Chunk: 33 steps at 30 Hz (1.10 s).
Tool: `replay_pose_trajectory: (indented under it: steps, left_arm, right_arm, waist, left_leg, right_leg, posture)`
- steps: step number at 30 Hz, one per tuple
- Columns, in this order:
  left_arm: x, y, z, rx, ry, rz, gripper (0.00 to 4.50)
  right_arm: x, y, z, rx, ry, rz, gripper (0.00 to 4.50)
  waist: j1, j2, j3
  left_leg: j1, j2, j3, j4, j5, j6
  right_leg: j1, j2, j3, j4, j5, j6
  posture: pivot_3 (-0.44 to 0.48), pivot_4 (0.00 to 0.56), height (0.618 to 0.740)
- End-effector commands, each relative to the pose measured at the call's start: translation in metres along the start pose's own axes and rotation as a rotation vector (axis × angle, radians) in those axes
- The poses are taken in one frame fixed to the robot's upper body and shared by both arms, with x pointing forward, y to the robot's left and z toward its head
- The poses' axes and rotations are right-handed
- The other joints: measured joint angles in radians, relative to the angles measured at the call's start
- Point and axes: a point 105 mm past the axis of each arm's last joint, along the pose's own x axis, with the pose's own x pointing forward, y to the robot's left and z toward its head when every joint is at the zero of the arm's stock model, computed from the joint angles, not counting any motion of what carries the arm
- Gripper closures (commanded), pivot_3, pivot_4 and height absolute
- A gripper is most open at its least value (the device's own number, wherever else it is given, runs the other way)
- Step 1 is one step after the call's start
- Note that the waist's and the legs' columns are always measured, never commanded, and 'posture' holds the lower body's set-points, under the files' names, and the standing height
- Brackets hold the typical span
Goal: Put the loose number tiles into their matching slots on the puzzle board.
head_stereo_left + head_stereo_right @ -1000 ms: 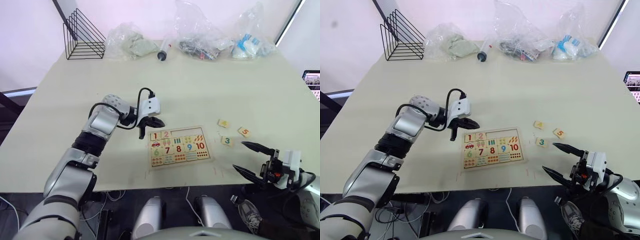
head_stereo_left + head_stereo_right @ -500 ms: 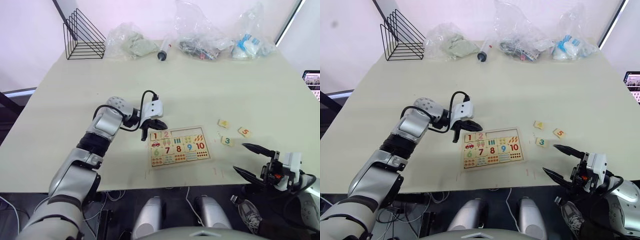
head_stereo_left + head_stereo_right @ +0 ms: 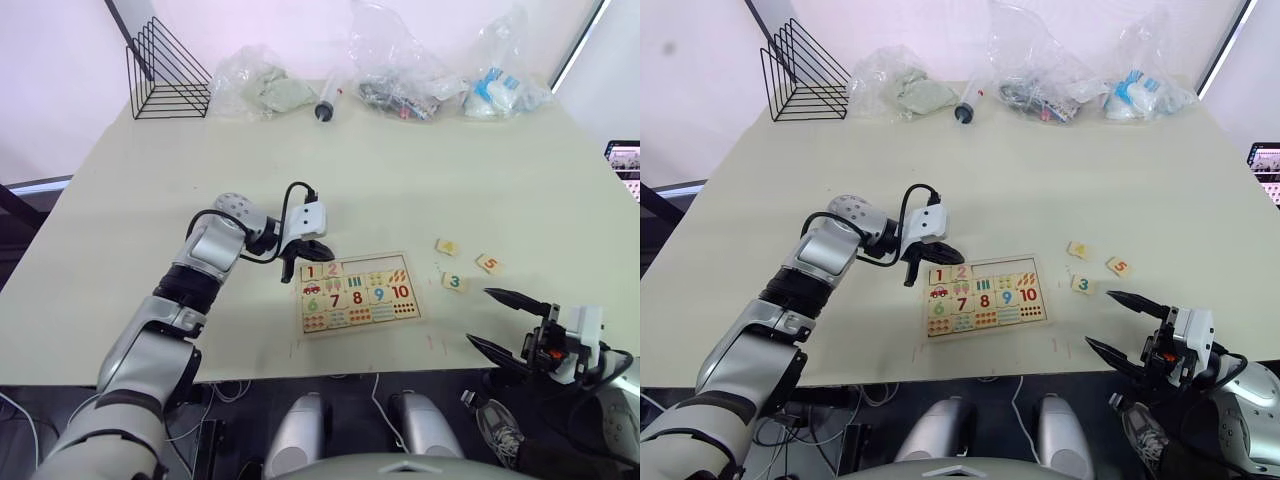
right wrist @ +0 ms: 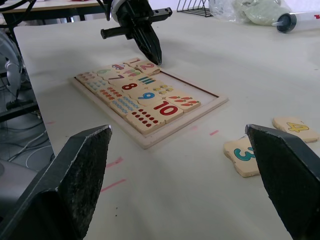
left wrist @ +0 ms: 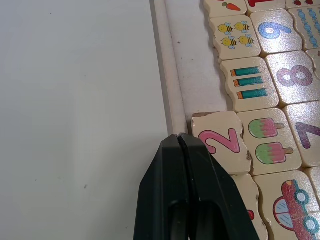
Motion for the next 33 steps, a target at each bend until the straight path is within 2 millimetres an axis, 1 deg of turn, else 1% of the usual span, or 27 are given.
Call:
replay_pose_trajectory:
  steps: [1,16,22,27,33]
  left_arm:
    - [-0.001,0.000,0.005,0.041,-0.004,0.002,4.47]
    - [-0.001,-0.004,0.003,0.040,0.000,-0.019,4.47]
    - [-0.003,0.001,0.003,0.038,-0.007,0.006,4.47]
    - [-0.009,0.002,0.007,0.011,-0.069,0.035,4.47]
    - [-0.027,-0.001,0.003,-0.069,-0.166,0.105,4.47]
  right_arm:
    - [-0.001,-0.001,0.011,-0.049,-0.018,0.007,0.00]
    - [-0.001,-0.001,0.011,-0.047,-0.015,0.011,0.00]
    - [-0.001,-0.001,0.011,-0.046,-0.015,0.010,0.00]
    - [-0.002,-0.001,0.010,-0.044,-0.015,0.010,0.00]
    - [-0.003,-0.003,0.011,-0.040,-0.011,0.013,0.00]
  waist:
    - [0.000,0.000,0.000]
    - [0.000,0.000,0.000]
    - [0.000,0.000,0.000]
    - [-0.001,0.000,0.000]
    - [-0.002,0.000,0.000]
  left_leg:
    - [0.000,0.000,0.000,0.000,0.000,0.000]
    - [0.000,0.000,0.000,0.000,0.000,0.000]
    - [0.000,0.000,0.000,0.000,0.000,0.000]
    - [0.000,0.000,0.000,0.000,0.000,0.000]
    - [0.000,0.000,-0.002,0.000,0.000,0.000]
  right_leg:
    - [0.000,0.000,0.000,0.000,0.000,0.000]
    - [0.000,0.000,0.000,0.000,0.000,0.000]
    - [0.000,0.000,0.000,0.000,0.000,0.000]
    - [0.000,0.000,0.000,0.000,0.000,0.000]
    - [0.000,0.000,0.000,0.000,0.000,0.000]
  posture:
    - [0.000,0.150,0.740]
    - [0.000,0.150,0.740]
    - [0.000,0.150,0.740]
    - [0.000,0.150,0.740]
    - [0.000,0.150,0.740]
